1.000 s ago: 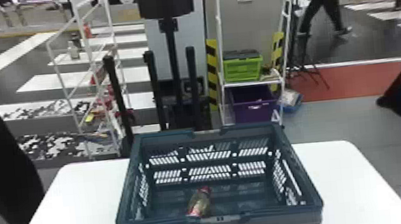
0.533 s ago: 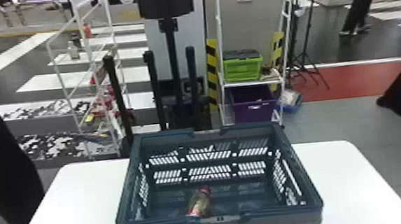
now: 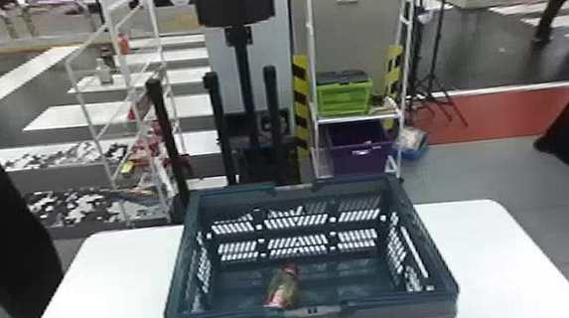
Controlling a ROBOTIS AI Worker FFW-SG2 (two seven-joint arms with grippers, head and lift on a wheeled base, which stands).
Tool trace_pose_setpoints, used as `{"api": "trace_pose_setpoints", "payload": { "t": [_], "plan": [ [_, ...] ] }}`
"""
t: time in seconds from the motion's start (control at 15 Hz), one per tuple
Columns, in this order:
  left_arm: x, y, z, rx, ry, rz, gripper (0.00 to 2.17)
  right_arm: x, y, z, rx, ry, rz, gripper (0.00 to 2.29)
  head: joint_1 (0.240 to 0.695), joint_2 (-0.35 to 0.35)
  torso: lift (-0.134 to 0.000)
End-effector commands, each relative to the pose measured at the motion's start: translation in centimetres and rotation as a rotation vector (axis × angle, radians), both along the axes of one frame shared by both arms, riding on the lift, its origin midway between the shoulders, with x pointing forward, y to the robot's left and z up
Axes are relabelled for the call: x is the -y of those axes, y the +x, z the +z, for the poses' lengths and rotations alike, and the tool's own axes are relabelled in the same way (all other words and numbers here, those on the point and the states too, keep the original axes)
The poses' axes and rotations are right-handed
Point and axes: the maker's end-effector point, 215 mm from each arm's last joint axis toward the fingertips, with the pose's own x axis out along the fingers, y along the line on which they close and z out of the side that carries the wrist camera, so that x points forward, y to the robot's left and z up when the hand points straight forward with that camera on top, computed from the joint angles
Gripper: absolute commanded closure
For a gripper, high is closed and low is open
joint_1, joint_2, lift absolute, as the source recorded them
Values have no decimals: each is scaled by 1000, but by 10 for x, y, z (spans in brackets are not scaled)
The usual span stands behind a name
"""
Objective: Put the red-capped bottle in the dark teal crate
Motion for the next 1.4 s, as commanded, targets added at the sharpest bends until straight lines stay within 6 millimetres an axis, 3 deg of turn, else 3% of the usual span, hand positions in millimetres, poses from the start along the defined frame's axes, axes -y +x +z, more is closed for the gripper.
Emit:
{"api": "trace_pose_setpoints", "payload": {
  "t": [0.0, 1.33],
  "plan": [
    [0, 0, 1, 3, -2, 1, 70, 0, 0, 0, 0, -1, 2, 154, 499, 0, 0],
    [1, 1, 4, 10, -1, 1, 70, 0, -1, -4, -7, -1, -1, 154, 499, 0, 0]
  ]
}}
